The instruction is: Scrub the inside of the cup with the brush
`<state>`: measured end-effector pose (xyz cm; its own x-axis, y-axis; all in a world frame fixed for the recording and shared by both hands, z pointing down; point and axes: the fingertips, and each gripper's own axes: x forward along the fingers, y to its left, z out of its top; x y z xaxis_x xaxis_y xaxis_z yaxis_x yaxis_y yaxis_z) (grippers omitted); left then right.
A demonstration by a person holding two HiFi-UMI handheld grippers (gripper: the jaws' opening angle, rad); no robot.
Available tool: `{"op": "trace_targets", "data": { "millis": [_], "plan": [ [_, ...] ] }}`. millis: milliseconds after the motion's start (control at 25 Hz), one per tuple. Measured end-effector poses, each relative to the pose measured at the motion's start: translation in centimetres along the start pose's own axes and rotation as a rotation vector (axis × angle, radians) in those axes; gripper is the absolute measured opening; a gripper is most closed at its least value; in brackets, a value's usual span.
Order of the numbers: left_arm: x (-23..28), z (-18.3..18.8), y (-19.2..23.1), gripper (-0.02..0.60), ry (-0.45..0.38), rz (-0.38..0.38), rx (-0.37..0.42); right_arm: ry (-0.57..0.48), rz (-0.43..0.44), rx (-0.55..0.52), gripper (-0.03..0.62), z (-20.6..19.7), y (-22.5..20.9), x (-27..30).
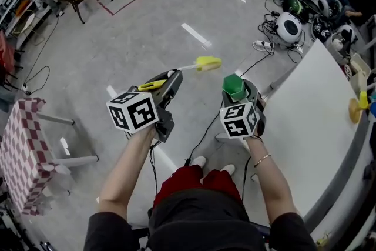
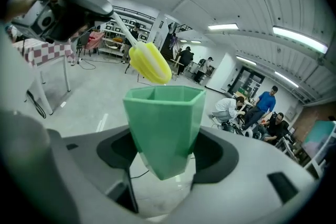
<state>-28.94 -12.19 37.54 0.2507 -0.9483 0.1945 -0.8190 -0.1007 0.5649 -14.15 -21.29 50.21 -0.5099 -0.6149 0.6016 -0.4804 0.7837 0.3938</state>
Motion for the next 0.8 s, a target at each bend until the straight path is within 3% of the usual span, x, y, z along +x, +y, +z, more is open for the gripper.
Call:
{"op": "trace_targets", "data": {
  "millis": [440, 600, 800],
  "plan": [
    [5.2, -0.8, -3.1, 0.044, 0.004, 0.012, 0.17, -0.064, -0.039, 0.186, 0.311, -1.7, -3.7, -3.2],
    [7.9, -1.5, -5.7, 0.044, 0.009, -0.015, 0.272, -0.08, -0.075, 0.268, 0.311, -3.9, -6.0, -4.3],
    [11.4, -3.1, -9.4, 0.044, 0.033, -0.078, 0.331, -0.087, -0.117, 0.4, 0.311, -7.1, -8.7, -6.0]
  ]
}}
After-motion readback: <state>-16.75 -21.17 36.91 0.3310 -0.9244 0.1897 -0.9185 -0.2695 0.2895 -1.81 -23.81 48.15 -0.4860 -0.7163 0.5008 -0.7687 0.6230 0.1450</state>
